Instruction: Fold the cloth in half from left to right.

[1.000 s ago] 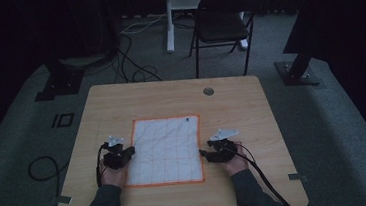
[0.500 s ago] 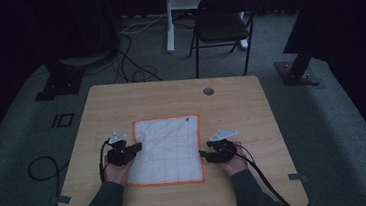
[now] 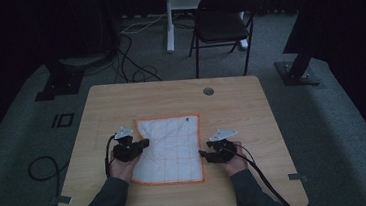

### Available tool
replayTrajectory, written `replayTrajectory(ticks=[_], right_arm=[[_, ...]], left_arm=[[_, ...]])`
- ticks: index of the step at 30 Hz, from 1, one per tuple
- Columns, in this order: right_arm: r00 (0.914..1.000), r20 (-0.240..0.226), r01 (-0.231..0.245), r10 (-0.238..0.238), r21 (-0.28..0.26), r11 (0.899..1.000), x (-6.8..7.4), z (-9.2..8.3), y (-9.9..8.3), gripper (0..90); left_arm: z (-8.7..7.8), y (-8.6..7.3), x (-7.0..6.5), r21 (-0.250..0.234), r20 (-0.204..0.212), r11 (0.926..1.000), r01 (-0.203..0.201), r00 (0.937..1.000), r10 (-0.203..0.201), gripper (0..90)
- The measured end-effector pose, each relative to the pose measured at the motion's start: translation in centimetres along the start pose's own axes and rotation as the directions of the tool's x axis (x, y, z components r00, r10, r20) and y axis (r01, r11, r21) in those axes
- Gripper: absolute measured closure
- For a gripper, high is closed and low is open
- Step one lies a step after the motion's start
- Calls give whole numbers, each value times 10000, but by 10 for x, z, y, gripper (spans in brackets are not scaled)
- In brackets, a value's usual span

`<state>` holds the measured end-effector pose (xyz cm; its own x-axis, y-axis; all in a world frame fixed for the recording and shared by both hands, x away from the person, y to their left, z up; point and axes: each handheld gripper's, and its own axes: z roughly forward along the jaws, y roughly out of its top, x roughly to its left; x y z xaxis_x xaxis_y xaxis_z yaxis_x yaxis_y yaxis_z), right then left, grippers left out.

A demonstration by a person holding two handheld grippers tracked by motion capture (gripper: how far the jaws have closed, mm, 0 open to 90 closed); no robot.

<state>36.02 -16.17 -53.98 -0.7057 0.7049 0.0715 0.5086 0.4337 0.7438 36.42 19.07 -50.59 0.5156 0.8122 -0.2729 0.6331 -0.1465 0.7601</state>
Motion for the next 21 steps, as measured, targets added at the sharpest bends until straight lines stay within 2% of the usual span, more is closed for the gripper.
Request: replayTrajectory(ticks=[21], right_arm=[[10000,42,-5,5,19,10000,-1,-1,0,469]], left_arm=[[6,17,-20,-196,483,9989,-436,9978,445,877]])
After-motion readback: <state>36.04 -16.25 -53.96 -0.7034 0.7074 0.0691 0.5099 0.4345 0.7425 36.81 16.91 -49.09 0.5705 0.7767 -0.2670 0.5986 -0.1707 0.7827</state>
